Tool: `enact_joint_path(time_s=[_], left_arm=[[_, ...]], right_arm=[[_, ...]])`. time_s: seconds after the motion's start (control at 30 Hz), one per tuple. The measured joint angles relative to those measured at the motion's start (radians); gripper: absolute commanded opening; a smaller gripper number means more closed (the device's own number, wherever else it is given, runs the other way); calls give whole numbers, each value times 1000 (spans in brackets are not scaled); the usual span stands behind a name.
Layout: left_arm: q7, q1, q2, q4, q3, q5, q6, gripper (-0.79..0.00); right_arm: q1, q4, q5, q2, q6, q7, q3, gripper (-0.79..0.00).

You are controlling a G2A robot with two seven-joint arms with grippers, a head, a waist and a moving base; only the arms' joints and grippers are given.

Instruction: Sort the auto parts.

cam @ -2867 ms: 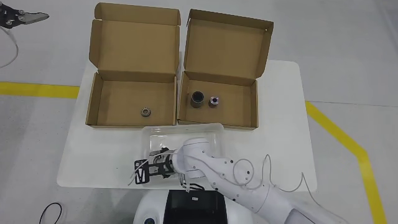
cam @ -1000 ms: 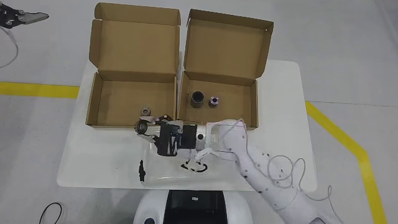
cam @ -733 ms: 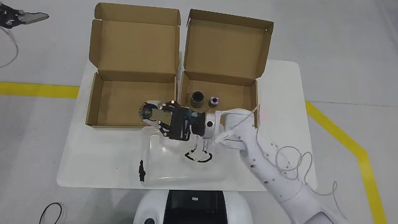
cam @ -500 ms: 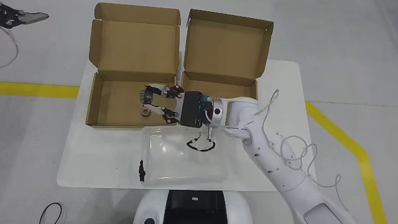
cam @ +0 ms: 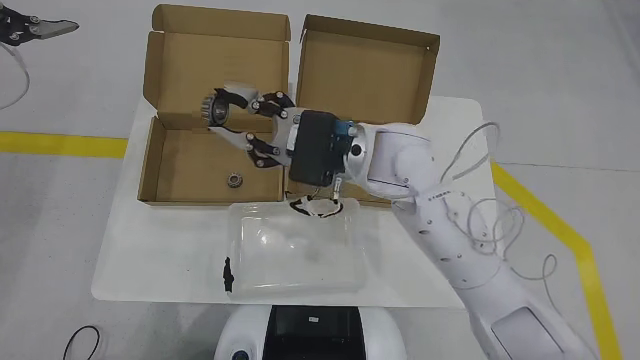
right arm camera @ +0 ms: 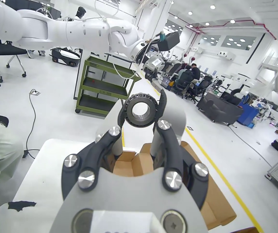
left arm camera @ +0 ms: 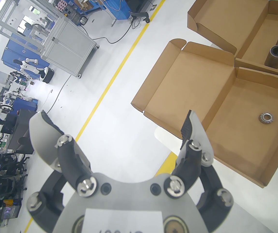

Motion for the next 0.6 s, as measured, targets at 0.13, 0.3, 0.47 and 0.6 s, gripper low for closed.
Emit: enact_joint_path(time_s=[0.13,0.3,0.47,0.6], left_arm=[[0,0,0,0,0,0,0,0],[0,0,0,0,0,0,0,0],[0,0,0,0,0,0,0,0],[0,0,0,0,0,0,0,0]], right_arm=[[16,-8,26,-2,2,10,13,-785],[21,-14,34,-3,4,-12,23,-785],[11,-35,-10,0,1,-67,32,-785],[-1,-50,-61,1,8,-100,24,-785]])
